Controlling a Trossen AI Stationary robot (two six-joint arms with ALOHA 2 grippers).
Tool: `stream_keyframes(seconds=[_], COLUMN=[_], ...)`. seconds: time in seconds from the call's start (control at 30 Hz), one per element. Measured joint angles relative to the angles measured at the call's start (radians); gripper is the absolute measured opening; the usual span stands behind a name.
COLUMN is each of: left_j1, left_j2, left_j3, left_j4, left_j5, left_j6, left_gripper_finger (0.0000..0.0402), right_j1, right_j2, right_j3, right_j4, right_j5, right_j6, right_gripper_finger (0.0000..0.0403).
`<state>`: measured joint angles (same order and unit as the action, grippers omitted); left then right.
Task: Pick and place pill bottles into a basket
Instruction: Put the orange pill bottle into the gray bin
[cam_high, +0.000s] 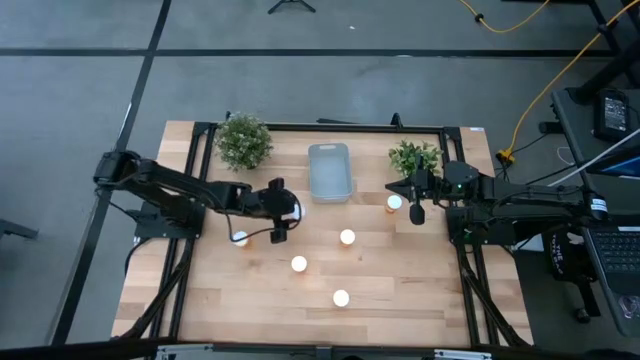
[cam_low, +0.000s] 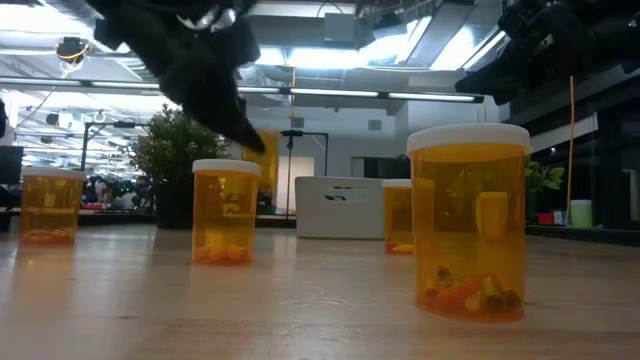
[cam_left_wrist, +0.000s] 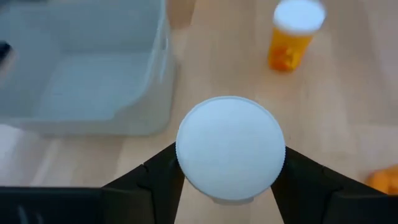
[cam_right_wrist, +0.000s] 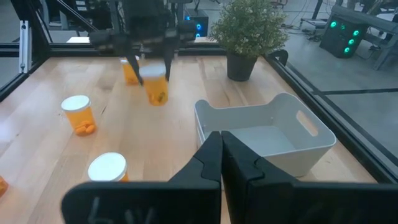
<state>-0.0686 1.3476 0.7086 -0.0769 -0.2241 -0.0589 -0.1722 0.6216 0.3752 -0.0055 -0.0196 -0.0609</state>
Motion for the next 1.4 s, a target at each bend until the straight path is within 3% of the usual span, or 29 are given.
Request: stream_keyframes(seconds=[0.4, 0.9, 1.1, 1.2, 1.3, 1.4], left_j1=[0.061, 0.176, 0.256, 0.314, 0.377, 0.424], left_j2=[-0.240, -0.145, -0.041, 0.002, 0.038, 0.075], left_j3=[0.002, 0.059, 0.152, 0.194, 0.236, 0.265], left_j4=[-0.001, 0.006, 0.006, 0.005, 0.013, 0.013], left_j5=[-0.051, -0.034, 0.069, 0.179, 0.289, 0.313], left_j6=[0.047, 0.037, 0.164, 0.245, 0.263, 0.270], left_gripper_finger=[0.0203, 0.0203, 0.0203, 0.0203, 0.0203, 0.0203], right_j1=[0.000, 0.000, 0.000, 0.000, 0.000, 0.000], right_j2=[0.000, 0.000, 0.000, 0.000, 0.000, 0.000], right_j3=[0.000, 0.000, 0.000, 0.000, 0.000, 0.000], right_j4=[0.003, 0.026, 0.033, 0.033, 0.033, 0.033], right_j5=[0.000, 0.000, 0.000, 0.000, 0.000, 0.000], right_j6=[0.002, 0.002, -0.001, -0.003, -0.003, -0.004], right_gripper_finger=[0.0003, 0.0003, 0.0003, 0.0003, 0.0003, 0.0003])
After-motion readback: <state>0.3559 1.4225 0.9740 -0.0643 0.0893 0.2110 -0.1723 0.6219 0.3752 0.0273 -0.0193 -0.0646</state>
